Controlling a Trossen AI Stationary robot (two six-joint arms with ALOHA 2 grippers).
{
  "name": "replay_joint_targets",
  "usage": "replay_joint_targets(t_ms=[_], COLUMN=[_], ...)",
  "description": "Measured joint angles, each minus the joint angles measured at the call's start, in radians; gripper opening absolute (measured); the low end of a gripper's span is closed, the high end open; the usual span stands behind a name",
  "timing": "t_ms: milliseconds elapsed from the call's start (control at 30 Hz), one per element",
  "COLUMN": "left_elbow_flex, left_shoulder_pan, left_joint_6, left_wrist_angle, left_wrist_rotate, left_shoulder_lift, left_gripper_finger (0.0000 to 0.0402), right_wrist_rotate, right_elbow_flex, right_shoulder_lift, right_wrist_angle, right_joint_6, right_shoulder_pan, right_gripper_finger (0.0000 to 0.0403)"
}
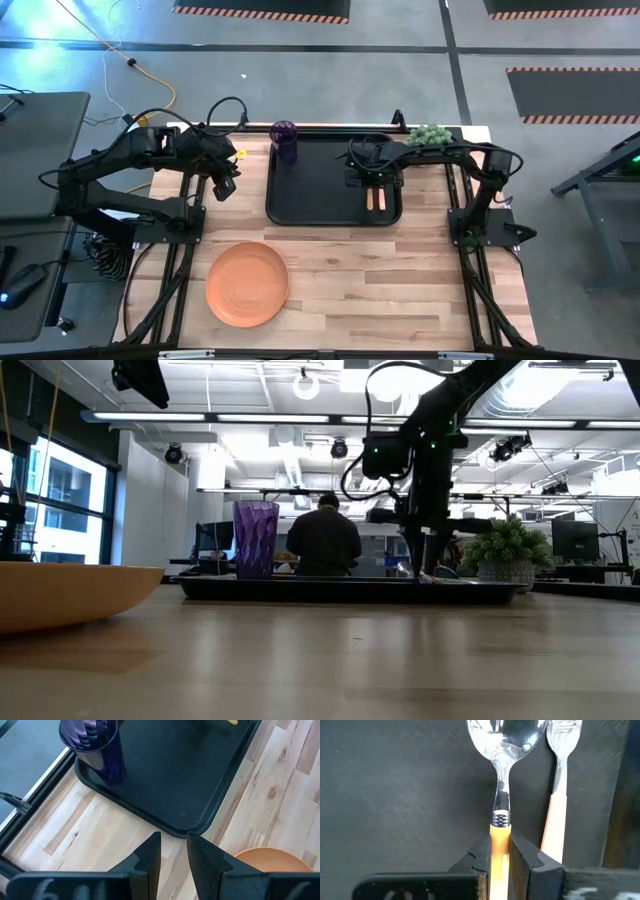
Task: Pick and place plate/cup/fork/spoon on tray
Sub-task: Put the brown spoon to the left of the orange fork on the tray
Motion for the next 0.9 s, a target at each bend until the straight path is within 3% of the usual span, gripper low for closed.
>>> replay_joint_targets(t_ms=[900], left_elbow_flex=[0.000], left_shoulder_pan=[0.000], left_joint_6=[0.008], left_wrist_angle=[0.000], left_wrist_rotate=[-0.014], left_shoulder_lift=[0.000], left_gripper_finger=[0.0085], right_wrist_rotate=[-0.017], right_elbow_flex=[0.000], right_shoulder_lift=[0.019], right_wrist_angle=[0.004], right_joint_6=[-0.042], right_shoulder_pan=[-0.023], right_gripper_finger=[0.0021])
